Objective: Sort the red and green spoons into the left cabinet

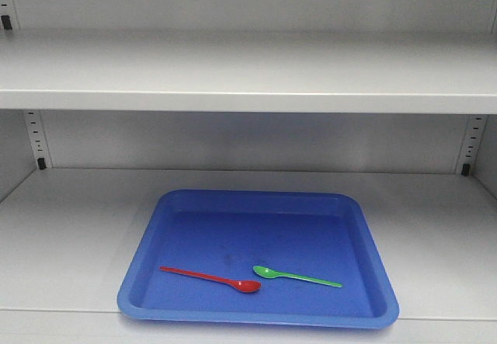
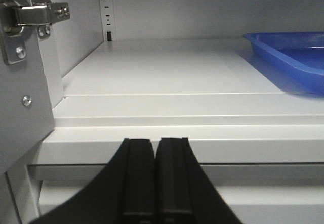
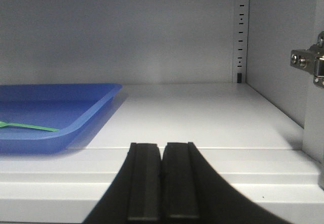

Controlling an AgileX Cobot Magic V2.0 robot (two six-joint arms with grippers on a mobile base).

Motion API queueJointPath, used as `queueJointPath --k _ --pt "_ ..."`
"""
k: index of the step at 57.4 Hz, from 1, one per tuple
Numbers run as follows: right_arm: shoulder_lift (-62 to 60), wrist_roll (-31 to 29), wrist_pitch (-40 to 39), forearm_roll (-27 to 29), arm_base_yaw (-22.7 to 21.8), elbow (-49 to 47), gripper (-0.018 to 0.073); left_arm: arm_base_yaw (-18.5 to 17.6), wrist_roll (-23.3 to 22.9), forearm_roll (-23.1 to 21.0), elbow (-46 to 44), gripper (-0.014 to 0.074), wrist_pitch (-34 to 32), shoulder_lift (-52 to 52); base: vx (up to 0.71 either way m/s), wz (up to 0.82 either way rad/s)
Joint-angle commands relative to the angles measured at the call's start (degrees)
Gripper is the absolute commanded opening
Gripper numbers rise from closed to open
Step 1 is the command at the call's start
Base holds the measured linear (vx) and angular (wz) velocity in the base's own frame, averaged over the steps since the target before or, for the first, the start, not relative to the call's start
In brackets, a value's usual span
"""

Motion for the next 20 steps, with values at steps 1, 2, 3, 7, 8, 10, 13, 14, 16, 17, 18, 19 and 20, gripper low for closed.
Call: queueJointPath --k 1,2,3,7,8,10,13,14,16,17,18,19,20 --pt "-0.5 -0.1 -4.5 -0.3 -0.2 0.5 -0.0004 0.1 -0.4 -0.1 0.9 -0.0001 -4.6 -1.1 0.00 0.00" --pt "-0.5 -0.1 -4.5 -0.3 -0.2 0.5 -0.0004 0.1 -0.4 -0.1 0.9 -0.0001 -4.6 -1.1 0.00 0.00" --pt "-0.5 -0.1 -4.5 -0.3 -0.2 0.5 -0.0004 0.1 -0.4 -0.1 0.9 -0.0001 -4.6 -1.1 0.00 0.00" --pt "-0.5 -0.1 -4.5 -0.3 -0.2 0.5 -0.0004 0.1 -0.4 -0.1 0.9 -0.0001 -4.6 -1.1 0.00 0.00" --pt "-0.5 -0.1 -4.5 -0.3 -0.2 0.5 -0.0004 0.1 -0.4 -0.1 0.9 -0.0001 -4.6 -1.1 0.00 0.00" --pt "-0.5 -0.1 -4.5 -0.3 -0.2 0.5 -0.0004 0.1 -0.4 -0.1 0.9 -0.0001 -4.6 -1.1 0.00 0.00" --pt "-0.5 -0.1 -4.5 -0.3 -0.2 0.5 -0.0004 0.1 -0.4 -0.1 0.9 -0.0001 -4.6 -1.1 0.00 0.00" --pt "-0.5 -0.1 -4.5 -0.3 -0.2 0.5 -0.0004 0.1 -0.4 -0.1 0.9 -0.0001 -4.6 -1.1 0.00 0.00" --pt "-0.5 -0.1 -4.5 -0.3 -0.2 0.5 -0.0004 0.1 -0.4 -0.1 0.9 -0.0001 -4.6 -1.1 0.00 0.00" --pt "-0.5 -0.1 -4.5 -0.3 -0.2 0.5 -0.0004 0.1 -0.4 -0.1 0.9 -0.0001 -4.6 -1.1 0.00 0.00" --pt "-0.5 -0.1 -4.5 -0.3 -0.2 0.5 -0.0004 0.1 -0.4 -0.1 0.9 -0.0001 -4.6 -1.1 0.00 0.00" --pt "-0.5 -0.1 -4.5 -0.3 -0.2 0.5 -0.0004 0.1 -0.4 -0.1 0.9 -0.0001 -4.6 -1.1 0.00 0.00" --pt "-0.5 -0.1 -4.5 -0.3 -0.2 0.5 -0.0004 0.1 -0.4 -0.1 0.9 -0.0001 -4.6 -1.1 0.00 0.00"
